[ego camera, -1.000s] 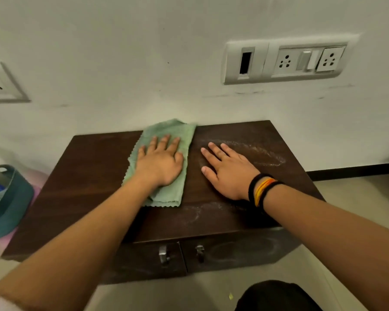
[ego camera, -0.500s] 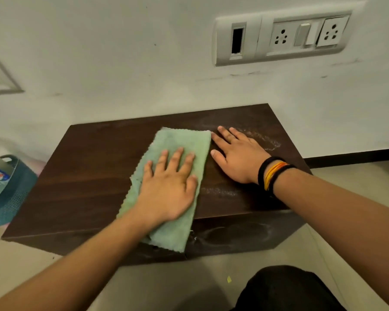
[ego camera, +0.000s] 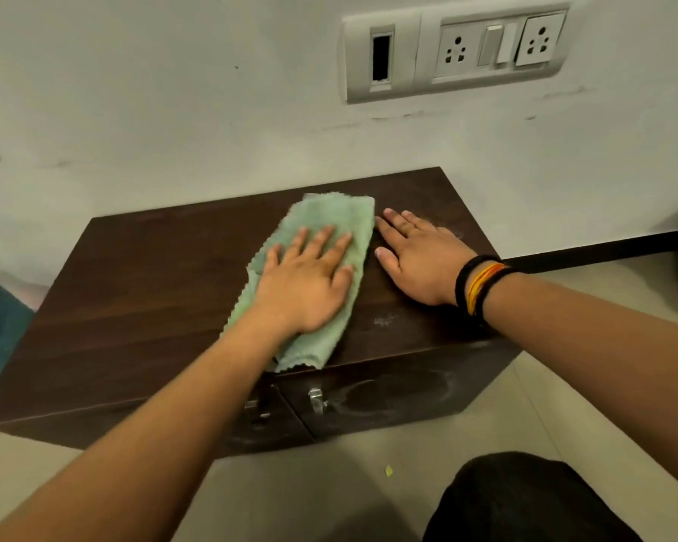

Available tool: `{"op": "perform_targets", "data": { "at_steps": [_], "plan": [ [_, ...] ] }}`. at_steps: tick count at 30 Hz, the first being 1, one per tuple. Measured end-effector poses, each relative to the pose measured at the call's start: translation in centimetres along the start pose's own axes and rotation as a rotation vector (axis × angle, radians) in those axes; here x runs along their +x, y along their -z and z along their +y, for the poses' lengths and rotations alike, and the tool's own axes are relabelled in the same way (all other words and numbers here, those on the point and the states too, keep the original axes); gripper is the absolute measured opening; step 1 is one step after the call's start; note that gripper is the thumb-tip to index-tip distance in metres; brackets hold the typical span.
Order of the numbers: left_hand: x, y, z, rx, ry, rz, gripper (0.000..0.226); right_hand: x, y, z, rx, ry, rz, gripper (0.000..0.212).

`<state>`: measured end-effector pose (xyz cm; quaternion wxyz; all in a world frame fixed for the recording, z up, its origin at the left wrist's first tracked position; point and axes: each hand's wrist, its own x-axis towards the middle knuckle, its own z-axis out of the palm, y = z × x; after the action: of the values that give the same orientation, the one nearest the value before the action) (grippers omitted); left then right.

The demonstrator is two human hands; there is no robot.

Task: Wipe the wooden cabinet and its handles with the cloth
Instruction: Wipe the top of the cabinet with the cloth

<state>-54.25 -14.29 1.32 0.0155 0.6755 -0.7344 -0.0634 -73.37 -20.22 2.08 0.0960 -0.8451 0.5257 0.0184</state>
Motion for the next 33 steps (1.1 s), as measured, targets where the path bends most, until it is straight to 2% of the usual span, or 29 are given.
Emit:
{"op": "perform_targets", "data": {
  "at_steps": [3,6,9,11,13,16,18,20,22,23,26,29,31,33],
  "plan": [
    [-2.9,-0.7,-2.0,0.039,0.142,0.031,0.064,-0.7,0.3,0.7,-0.035,-0.018,-0.029,0.066],
    [-5.5,-1.5,3.0,0.041,0.052,0.019,0.061,-1.6,0.1,1.5,-0.011,-0.032,-0.006,0.067],
    [-0.7,-0.7,4.4,-0.015,-0.019,0.007,0.058,-2.6,-0.2,2.0,0.012,-0.035,0.034,0.067],
    [1.0,0.1,2.7,-0.017,0.100,-0.018,0.058,-3.4,-0.3,2.5,0.019,-0.042,0.035,0.068],
    [-1.5,-0.6,3.1,0.017,0.167,0.001,0.061,-4.1,-0.4,3.1,0.022,-0.040,0.045,0.068],
    [-4.8,-1.8,7.4,0.042,0.007,0.049,0.063,-4.3,-0.7,3.6,0.057,-0.024,0.078,0.067],
    [-1.4,-1.5,7.2,0.019,-0.057,0.040,0.059,-4.2,-0.7,3.7,0.066,-0.008,0.095,0.066],
    [2.2,0.0,4.8,0.007,0.058,-0.032,0.057,-4.3,-0.7,3.9,0.074,-0.010,0.090,0.066],
    [1.6,-0.2,3.1,0.009,0.201,-0.004,0.058,-4.5,-0.6,4.2,0.067,-0.011,0.077,0.066],
    [-0.2,-0.9,3.5,0.032,0.218,0.021,0.059,-4.7,-0.7,4.4,0.068,-0.009,0.078,0.066],
    [-3.2,-1.6,8.1,0.048,0.057,0.041,0.060,-5.0,-0.8,4.8,0.091,0.004,0.099,0.066],
    [2.6,-0.9,8.8,0.009,-0.033,0.020,0.057,-4.8,-0.8,4.8,0.089,0.019,0.108,0.064],
    [5.2,0.0,6.7,-0.011,0.075,-0.008,0.057,-4.8,-0.7,5.1,0.082,0.018,0.104,0.064],
    [3.3,-0.6,5.2,-0.023,0.207,0.014,0.059,-4.9,-0.6,5.3,0.085,0.030,0.083,0.064]
  ]
}}
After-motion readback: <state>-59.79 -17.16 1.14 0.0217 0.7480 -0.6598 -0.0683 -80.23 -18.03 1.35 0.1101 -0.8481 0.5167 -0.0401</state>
